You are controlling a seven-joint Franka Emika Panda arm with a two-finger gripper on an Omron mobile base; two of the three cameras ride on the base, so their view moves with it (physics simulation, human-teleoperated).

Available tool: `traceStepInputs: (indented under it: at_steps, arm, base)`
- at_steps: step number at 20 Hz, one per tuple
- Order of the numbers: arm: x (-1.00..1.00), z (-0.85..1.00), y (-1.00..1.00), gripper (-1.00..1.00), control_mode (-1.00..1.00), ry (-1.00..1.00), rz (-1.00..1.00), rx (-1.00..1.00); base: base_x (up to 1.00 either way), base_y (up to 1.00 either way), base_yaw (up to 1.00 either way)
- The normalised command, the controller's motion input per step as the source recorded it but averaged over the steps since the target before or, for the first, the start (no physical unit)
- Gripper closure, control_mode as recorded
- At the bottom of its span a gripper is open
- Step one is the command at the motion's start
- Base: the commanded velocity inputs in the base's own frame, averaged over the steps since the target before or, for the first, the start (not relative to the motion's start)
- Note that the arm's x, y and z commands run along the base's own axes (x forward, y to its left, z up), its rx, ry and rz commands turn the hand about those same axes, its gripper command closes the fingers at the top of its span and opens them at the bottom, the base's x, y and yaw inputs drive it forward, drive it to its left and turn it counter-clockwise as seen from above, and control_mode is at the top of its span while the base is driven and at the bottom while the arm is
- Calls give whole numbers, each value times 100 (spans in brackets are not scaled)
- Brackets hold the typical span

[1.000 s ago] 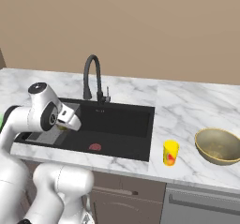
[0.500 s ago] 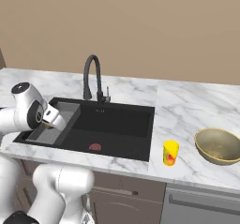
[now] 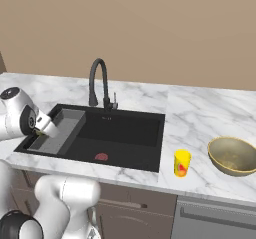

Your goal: Remove the corn and apple from the sink. Then move the bowl and cup from the counter to the sink for washing.

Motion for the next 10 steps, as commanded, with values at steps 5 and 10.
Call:
traceStepInputs:
  at_steps: [5, 10]
  arm:
    - [10, 0, 47, 100, -100, 3, 0, 4]
    - [17, 0, 48, 100, -100, 0, 0, 3]
  base:
    - [0, 0, 0]
    - [0, 0, 0]
